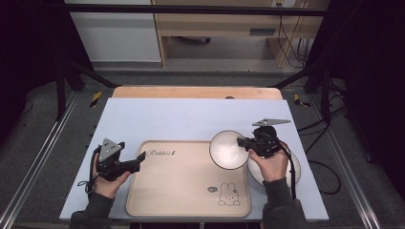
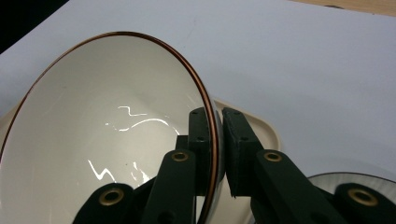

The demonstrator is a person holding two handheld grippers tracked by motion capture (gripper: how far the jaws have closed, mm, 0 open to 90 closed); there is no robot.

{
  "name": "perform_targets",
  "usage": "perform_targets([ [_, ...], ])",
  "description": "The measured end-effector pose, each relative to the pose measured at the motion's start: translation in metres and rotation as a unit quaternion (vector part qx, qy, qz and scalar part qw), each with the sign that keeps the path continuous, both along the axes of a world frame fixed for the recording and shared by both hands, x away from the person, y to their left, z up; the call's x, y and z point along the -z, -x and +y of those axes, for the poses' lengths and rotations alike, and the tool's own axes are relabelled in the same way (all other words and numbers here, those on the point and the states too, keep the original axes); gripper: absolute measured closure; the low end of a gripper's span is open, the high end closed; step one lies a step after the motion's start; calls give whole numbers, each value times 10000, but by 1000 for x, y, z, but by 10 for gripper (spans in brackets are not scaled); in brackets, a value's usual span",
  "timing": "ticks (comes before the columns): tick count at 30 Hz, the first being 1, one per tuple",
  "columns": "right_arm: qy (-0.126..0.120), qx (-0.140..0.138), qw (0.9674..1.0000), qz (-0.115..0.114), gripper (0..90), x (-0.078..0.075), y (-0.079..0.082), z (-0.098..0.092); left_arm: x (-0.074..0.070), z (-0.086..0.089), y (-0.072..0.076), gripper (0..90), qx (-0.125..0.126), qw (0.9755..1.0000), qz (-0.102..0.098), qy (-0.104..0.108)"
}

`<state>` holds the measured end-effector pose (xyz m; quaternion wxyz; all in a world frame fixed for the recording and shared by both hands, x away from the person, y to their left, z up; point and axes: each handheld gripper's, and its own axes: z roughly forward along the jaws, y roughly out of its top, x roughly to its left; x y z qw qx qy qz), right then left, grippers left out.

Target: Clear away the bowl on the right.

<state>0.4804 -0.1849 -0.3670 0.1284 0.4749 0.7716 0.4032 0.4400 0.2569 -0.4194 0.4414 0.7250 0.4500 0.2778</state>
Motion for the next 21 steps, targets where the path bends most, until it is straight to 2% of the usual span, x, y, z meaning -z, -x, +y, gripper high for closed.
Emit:
perform_targets([
  [21, -116, -345, 9993, 74, 825, 6, -18, 44, 0, 0, 0, 141, 2, 10000, 9, -1],
])
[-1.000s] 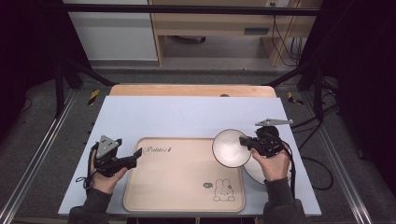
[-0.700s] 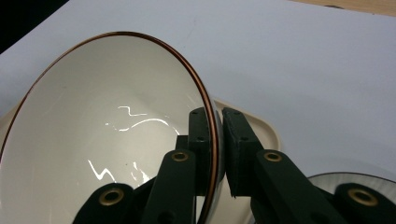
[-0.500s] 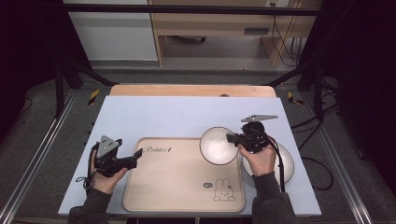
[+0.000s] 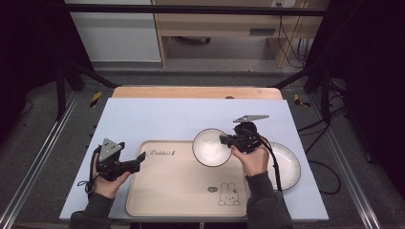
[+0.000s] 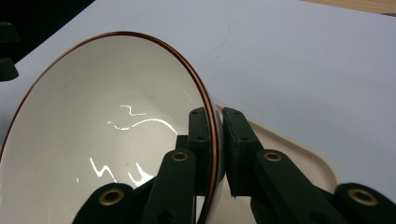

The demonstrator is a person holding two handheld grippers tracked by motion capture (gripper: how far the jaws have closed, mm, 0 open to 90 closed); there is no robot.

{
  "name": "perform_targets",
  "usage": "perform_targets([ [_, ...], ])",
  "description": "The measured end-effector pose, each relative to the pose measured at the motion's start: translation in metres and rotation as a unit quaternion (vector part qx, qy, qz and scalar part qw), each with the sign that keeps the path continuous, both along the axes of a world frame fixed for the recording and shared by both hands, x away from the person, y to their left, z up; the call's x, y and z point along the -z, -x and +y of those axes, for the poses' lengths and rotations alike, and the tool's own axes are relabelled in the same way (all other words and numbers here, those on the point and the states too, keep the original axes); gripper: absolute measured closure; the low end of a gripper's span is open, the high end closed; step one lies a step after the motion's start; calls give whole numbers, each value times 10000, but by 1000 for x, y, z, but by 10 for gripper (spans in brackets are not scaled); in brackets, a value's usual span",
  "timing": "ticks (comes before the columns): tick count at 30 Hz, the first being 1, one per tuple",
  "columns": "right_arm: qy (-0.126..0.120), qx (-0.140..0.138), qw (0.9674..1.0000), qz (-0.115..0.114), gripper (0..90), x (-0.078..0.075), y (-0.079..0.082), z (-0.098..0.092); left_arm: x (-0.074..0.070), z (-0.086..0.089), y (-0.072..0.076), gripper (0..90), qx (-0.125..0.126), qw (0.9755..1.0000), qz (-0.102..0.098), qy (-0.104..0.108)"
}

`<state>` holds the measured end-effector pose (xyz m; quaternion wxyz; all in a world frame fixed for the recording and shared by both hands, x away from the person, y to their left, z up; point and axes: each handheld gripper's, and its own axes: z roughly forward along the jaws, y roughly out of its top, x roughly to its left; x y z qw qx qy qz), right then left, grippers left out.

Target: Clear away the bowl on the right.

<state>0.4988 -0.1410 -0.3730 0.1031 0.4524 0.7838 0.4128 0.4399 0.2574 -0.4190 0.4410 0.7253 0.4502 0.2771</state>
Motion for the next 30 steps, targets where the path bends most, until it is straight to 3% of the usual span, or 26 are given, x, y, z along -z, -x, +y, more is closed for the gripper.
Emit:
perform_targets([
  [26, -24, -93, 9999, 115, 825, 21, -20, 29, 1, 0, -1, 141, 1, 10000, 16, -13],
  [30, -23, -64, 9997, 223, 825, 25, -21, 35, 1, 1, -1, 141, -4, 10000, 31, -13],
])
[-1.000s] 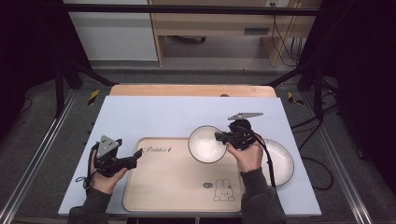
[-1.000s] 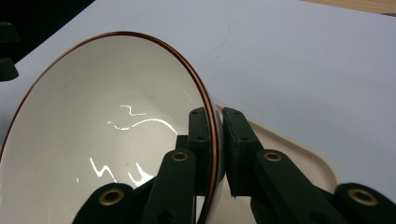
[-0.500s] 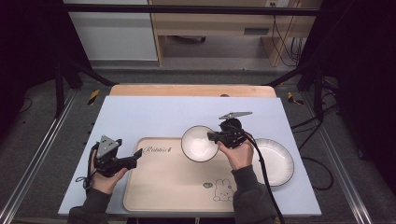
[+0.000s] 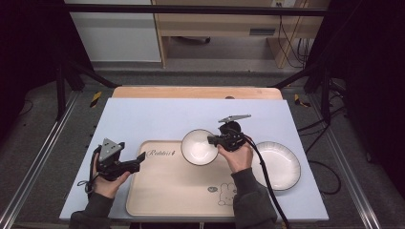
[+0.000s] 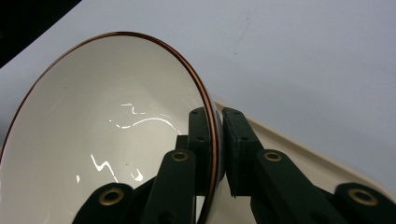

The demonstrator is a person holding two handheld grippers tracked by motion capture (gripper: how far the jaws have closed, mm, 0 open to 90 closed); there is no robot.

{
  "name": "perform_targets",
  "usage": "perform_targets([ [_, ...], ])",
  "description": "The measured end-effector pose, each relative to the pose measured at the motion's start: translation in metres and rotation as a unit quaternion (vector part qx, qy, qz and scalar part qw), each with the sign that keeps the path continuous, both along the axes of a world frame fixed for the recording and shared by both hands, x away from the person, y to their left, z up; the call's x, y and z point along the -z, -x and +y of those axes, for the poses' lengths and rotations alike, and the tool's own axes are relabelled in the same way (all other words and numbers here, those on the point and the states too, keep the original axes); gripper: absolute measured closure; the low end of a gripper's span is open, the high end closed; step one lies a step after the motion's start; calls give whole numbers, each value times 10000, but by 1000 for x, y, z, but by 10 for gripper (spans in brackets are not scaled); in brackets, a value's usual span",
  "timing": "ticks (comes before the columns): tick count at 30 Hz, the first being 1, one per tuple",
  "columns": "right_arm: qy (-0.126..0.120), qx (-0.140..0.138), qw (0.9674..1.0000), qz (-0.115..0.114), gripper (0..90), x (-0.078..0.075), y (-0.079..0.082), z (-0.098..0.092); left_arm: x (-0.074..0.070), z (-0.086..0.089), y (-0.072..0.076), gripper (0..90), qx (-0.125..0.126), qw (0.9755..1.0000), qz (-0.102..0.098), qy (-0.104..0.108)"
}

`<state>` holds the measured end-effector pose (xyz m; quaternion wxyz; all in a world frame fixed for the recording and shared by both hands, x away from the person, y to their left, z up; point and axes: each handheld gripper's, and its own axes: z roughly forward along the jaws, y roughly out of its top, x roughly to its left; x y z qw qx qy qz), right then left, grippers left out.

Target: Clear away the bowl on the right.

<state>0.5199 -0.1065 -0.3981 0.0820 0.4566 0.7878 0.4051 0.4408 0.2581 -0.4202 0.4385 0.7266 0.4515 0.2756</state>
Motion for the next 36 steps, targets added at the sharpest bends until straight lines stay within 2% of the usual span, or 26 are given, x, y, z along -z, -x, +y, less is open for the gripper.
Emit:
perform_targets([
  [20, 20, 9, 9999, 117, 825, 21, -11, 21, 0, 0, 0, 141, 1, 10000, 10, -14],
  [36, 258, 145, 9992, 282, 824, 40, -18, 31, 1, -1, 0, 141, 4, 10000, 16, -22],
])
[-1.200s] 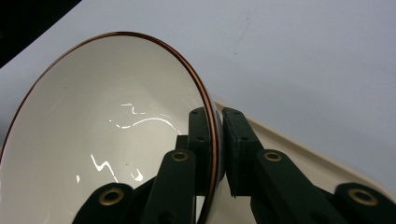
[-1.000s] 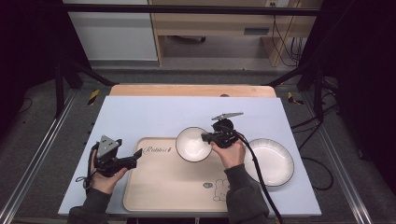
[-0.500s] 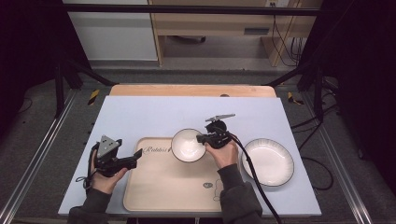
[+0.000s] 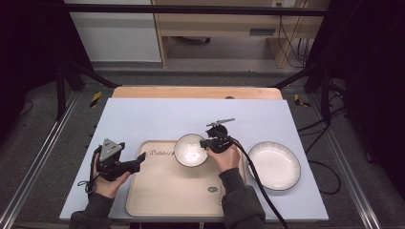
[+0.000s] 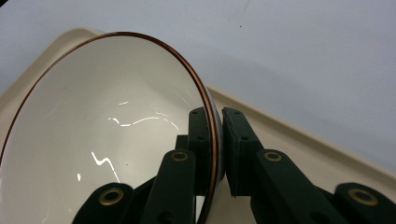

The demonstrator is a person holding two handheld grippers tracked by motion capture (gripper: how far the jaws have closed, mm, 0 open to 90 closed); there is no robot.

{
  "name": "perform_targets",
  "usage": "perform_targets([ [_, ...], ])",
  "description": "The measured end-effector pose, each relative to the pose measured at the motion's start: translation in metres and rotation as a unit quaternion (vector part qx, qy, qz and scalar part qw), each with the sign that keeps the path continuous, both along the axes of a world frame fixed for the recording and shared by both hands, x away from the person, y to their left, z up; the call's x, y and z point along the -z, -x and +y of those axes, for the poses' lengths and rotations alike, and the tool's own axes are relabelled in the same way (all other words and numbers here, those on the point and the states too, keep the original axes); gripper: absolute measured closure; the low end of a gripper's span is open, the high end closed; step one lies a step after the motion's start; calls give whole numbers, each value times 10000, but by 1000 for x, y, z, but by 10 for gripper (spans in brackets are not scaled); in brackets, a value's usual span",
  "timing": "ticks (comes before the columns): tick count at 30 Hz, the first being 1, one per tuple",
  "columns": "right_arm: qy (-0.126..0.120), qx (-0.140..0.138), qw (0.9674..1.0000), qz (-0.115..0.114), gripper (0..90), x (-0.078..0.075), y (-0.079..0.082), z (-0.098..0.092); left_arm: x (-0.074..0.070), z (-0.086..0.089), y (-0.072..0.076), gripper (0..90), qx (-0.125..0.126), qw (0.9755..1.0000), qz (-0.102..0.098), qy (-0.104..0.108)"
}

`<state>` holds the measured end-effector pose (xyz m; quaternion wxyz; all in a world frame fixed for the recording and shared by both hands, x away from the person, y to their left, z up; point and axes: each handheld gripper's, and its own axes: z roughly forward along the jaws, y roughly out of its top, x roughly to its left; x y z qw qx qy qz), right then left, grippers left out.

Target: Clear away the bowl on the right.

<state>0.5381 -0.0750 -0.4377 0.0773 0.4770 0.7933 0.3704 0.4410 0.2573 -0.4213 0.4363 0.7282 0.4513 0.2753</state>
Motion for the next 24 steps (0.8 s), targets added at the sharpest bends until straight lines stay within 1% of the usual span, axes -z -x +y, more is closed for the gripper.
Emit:
perform_targets([
  [5, -19, -16, 10000, -4, 824, 2, -1, 1, 0, 0, 0, 141, 11, 10000, -1, -9],
  [8, -39, 45, 9999, 87, 824, 3, -2, 2, 0, 0, 0, 141, -2, 10000, 0, 2],
  [13, -48, 20, 10000, 60, 823, 4, -3, 1, 0, 0, 0, 141, 9, 10000, 5, -11],
  [19, -95, 36, 9999, 118, 823, 6, -4, 0, 0, 0, 0, 141, 5, 10000, -2, -3],
  [21, -87, 23, 9999, 85, 823, 7, -5, 0, 0, 0, 0, 141, 9, 10000, -1, -12],
  [24, -85, 73, 9999, 106, 824, 8, -6, 1, 0, 0, 0, 141, 8, 10000, 2, -9],
])
